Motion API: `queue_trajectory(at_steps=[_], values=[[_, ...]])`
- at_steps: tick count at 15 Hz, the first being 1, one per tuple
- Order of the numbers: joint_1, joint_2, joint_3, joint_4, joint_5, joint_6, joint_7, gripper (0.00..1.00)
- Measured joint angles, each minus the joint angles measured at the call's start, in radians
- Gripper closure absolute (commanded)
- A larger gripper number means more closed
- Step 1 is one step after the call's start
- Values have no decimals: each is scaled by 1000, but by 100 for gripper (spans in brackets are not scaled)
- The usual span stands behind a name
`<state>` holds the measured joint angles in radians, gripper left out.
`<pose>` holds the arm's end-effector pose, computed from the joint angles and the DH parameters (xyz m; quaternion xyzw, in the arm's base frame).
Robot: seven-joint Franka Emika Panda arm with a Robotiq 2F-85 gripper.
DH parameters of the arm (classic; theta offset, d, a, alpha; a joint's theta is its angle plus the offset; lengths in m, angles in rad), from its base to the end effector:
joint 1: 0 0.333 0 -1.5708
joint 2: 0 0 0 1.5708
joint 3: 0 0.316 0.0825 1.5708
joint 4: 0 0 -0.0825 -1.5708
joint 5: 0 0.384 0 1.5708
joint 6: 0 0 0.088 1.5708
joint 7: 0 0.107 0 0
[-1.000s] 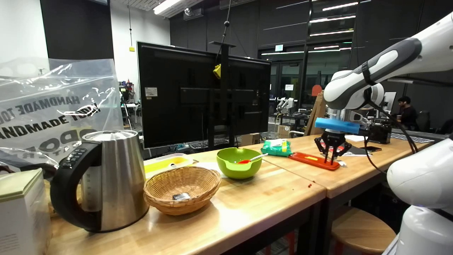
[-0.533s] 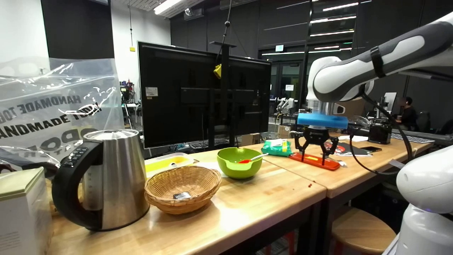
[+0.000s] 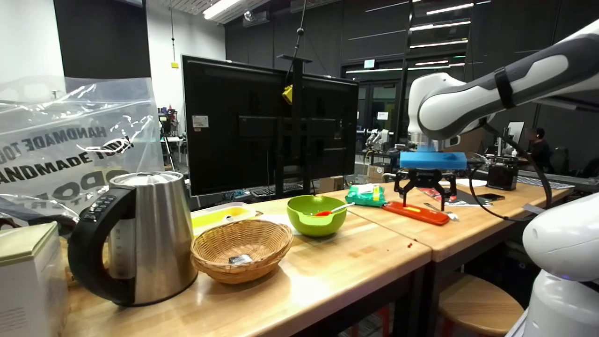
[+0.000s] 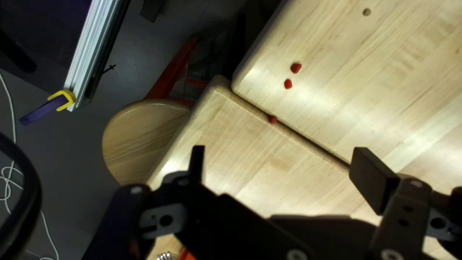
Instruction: Turn the red lid to the left
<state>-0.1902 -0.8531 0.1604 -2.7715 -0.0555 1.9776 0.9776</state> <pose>0.3001 -0.0151 0.4459 0.8648 -0.4940 0.0603 0.0664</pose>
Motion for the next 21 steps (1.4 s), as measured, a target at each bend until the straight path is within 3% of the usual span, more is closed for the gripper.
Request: queue_trajectory(at_steps=[11,17,18,21], values=[[-12,-13,-20,-1,-12,5,-10,0],[-80,62,-38,-6,-84,151,-10,0],[-99,78,-50,-6,-93,178,-10,21],[-140,130,-98,-6,-98,244,-21,39]])
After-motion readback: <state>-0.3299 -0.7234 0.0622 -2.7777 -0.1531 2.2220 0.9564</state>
